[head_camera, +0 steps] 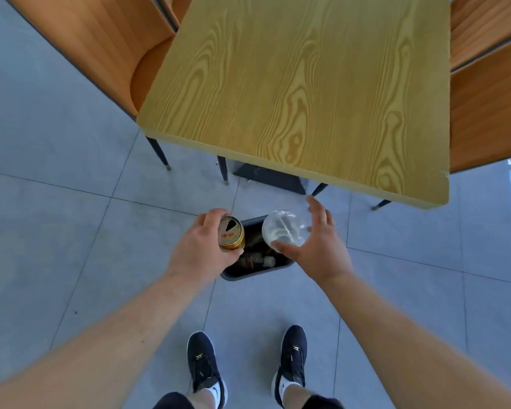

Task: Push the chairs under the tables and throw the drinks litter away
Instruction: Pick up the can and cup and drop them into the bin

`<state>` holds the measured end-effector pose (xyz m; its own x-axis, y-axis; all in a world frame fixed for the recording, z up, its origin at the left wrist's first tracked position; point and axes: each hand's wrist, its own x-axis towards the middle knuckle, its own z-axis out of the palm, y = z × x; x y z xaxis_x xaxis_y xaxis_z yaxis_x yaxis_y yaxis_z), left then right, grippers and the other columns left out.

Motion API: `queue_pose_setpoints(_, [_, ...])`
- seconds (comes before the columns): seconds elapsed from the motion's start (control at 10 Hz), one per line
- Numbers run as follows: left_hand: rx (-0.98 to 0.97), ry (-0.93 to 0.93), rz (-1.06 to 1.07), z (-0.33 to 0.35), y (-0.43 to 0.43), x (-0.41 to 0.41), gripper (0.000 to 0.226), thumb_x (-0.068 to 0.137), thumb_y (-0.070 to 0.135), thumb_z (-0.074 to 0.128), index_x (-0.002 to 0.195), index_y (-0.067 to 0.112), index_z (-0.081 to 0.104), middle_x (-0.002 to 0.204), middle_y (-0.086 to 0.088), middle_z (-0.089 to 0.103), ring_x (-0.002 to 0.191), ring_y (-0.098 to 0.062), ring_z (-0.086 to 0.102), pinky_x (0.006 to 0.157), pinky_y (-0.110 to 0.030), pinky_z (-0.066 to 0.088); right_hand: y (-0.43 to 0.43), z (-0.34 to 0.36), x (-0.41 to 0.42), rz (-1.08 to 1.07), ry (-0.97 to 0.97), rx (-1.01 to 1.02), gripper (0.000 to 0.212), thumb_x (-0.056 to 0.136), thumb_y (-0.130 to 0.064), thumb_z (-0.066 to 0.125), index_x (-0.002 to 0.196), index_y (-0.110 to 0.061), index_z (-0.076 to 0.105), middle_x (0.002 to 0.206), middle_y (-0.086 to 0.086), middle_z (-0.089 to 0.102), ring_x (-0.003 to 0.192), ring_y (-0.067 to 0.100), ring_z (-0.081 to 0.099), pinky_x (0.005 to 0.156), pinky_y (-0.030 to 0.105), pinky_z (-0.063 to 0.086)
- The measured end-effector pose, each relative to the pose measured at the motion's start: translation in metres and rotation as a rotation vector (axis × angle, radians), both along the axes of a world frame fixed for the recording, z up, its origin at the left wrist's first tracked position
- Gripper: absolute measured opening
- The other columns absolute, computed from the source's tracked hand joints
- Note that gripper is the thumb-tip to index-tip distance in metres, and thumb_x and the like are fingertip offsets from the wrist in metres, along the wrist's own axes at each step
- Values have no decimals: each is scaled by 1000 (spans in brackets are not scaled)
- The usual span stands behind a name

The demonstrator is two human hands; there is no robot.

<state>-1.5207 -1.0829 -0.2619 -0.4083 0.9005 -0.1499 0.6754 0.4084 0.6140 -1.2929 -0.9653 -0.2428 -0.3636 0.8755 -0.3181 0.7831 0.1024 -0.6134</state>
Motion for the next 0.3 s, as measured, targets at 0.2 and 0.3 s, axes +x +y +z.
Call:
queue_pose_setpoints(0.2, [-100, -24, 10, -11, 5, 7, 87, 63, 55, 89, 135, 37, 42, 130, 7, 53, 113, -21, 55, 82, -32, 43, 1, -9, 7, 84, -99, 24, 103, 71, -75, 76, 152, -41, 21, 155, -9, 38, 127, 25, 54, 89, 41, 50])
queue_pose_setpoints(0.3, [-151, 7, 0, -7, 11, 11, 89, 69, 62, 81, 142, 35, 39, 141, 7, 48, 125, -21, 46, 91, -35, 42, 1, -6, 10, 135, -125, 47, 96, 77, -78, 68, 154, -39, 25, 154, -11, 38, 137, 19, 42, 101, 40, 45])
